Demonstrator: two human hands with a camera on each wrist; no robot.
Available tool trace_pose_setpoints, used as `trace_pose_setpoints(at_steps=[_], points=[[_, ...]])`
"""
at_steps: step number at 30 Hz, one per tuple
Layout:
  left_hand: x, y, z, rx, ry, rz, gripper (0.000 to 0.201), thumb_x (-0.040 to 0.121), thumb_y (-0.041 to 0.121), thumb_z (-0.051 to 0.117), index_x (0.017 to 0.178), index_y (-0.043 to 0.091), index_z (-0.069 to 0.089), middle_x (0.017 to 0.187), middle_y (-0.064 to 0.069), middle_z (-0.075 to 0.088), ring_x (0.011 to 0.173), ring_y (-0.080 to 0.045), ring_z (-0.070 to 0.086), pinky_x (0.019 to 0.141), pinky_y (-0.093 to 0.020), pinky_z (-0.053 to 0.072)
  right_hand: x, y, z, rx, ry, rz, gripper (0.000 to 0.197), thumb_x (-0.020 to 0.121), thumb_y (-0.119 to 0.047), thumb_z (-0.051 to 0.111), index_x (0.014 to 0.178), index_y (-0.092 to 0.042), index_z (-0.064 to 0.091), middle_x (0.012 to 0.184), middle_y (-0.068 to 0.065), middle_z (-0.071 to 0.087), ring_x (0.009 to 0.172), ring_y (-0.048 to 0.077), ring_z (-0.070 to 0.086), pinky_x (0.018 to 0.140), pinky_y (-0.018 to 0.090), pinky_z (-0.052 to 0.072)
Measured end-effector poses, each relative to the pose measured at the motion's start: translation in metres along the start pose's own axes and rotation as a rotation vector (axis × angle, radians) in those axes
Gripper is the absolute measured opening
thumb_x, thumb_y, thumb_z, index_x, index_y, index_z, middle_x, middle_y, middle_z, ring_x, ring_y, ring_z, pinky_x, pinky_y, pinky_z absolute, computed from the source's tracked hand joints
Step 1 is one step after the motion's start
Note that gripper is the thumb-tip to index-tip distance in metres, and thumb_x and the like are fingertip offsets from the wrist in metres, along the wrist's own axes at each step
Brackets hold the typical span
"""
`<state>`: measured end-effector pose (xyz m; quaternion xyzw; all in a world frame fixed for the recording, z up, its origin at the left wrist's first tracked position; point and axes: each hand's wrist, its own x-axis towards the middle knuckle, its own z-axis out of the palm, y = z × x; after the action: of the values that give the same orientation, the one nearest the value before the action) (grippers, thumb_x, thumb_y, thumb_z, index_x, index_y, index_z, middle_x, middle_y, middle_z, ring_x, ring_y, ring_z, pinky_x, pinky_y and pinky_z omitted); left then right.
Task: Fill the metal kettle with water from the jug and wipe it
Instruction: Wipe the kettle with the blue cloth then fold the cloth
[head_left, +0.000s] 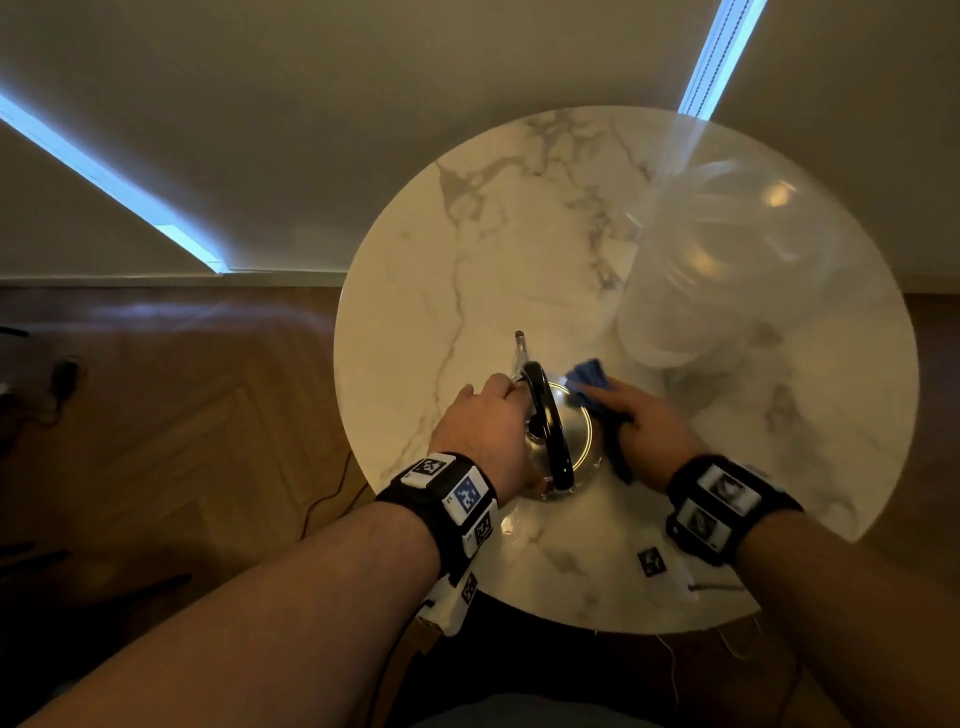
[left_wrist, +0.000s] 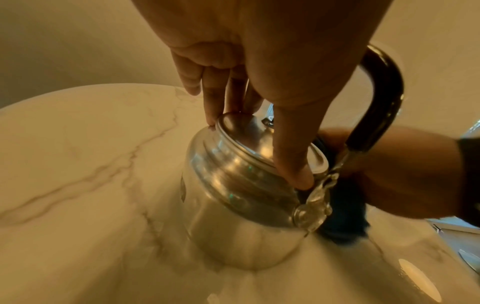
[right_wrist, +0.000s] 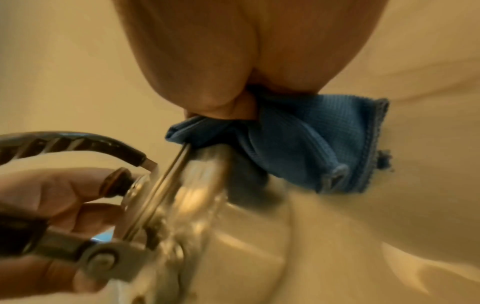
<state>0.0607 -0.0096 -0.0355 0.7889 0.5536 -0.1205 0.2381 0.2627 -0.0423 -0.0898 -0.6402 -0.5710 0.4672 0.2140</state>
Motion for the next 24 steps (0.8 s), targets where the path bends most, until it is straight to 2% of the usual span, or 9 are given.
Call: trace_pose_setpoints(at_steps=[2,5,7,9,12,16,18,20,24], points=[[-0.001,0.000,0.000,-0.011,0.005,0.015,0.082,0.066,0.052,0.087,0.136,0.024,0.053,0.130,0.003,0.049,0.114,-0.024,0.055,0.110,-0.038,0.040,-0.017,0.012,0.001,0.031,0.031,0.047,0.065,0.076,-0.015,0.038,0.119,-0.061,0.058,0.134,-0.022,0.056,0.129,0.009,0.051,0.108,0.015,0.030],[-0.002,0.001,-0.001,-0.021,0.010,0.015,0.083,0.067,0.051,0.087,0.137,0.024,0.052,0.131,0.003,0.049,0.114,-0.023,0.055,0.112,-0.038,0.040,-0.006,0.005,0.002,0.048,0.028,0.036,0.062,0.081,-0.017,0.037,0.113,-0.065,0.058,0.135,-0.027,0.051,0.127,-0.001,0.047,0.107,0.010,0.025],[-0.002,0.002,-0.001,-0.013,0.004,0.009,0.084,0.067,0.051,0.087,0.138,0.025,0.051,0.130,0.003,0.049,0.114,-0.023,0.055,0.112,-0.039,0.040,0.016,-0.012,-0.002,0.072,-0.011,0.043,0.052,0.092,-0.009,0.042,0.116,-0.049,0.067,0.120,-0.025,0.061,0.102,-0.017,0.054,0.089,-0.004,0.031],[-0.003,0.004,-0.002,-0.005,0.009,0.006,0.085,0.066,0.052,0.088,0.138,0.025,0.052,0.130,0.003,0.049,0.114,-0.024,0.054,0.112,-0.039,0.040,0.039,-0.024,-0.007,0.045,-0.057,0.043,0.049,0.092,0.003,0.047,0.109,-0.036,0.072,0.097,-0.019,0.068,0.077,-0.018,0.061,0.071,-0.002,0.041],[-0.003,0.005,-0.003,0.008,-0.001,-0.003,0.087,0.066,0.052,0.087,0.140,0.024,0.050,0.133,0.003,0.048,0.116,-0.024,0.053,0.114,-0.039,0.038,0.059,-0.027,-0.006,-0.041,-0.113,0.057,0.040,0.091,-0.002,0.055,0.116,-0.028,0.069,0.103,0.000,0.071,0.089,0.012,0.064,0.081,0.023,0.045],[-0.003,0.003,-0.002,0.007,0.007,-0.004,0.089,0.066,0.050,0.087,0.141,0.025,0.049,0.135,0.004,0.048,0.119,-0.023,0.054,0.118,-0.040,0.035,0.050,-0.012,-0.007,-0.073,-0.101,0.156,0.043,0.093,-0.009,0.057,0.132,-0.028,0.061,0.114,0.006,0.067,0.096,0.017,0.061,0.086,0.020,0.038],[-0.002,0.002,-0.001,0.005,0.009,-0.004,0.090,0.065,0.051,0.088,0.141,0.025,0.049,0.135,0.004,0.048,0.120,-0.024,0.054,0.119,-0.041,0.033,0.031,0.002,-0.007,-0.084,-0.066,0.172,0.060,0.088,0.000,0.052,0.140,-0.030,0.055,0.130,0.008,0.063,0.119,0.026,0.057,0.098,0.022,0.034],[-0.002,0.000,0.001,0.009,0.008,0.002,0.092,0.063,0.053,0.088,0.141,0.025,0.049,0.135,0.004,0.048,0.120,-0.023,0.055,0.121,-0.042,0.031,0.005,0.017,-0.004,-0.070,-0.016,0.171,0.066,0.083,-0.003,0.047,0.142,-0.030,0.052,0.138,0.005,0.059,0.131,0.023,0.051,0.104,0.021,0.028],[-0.001,-0.001,0.004,0.012,0.017,0.008,0.092,0.062,0.052,0.088,0.140,0.025,0.050,0.135,0.004,0.048,0.120,-0.023,0.055,0.120,-0.041,0.032,-0.035,0.020,0.011,-0.013,0.057,0.115,0.060,0.085,-0.005,0.042,0.139,-0.025,0.055,0.134,0.005,0.059,0.123,0.018,0.052,0.101,0.019,0.031]])
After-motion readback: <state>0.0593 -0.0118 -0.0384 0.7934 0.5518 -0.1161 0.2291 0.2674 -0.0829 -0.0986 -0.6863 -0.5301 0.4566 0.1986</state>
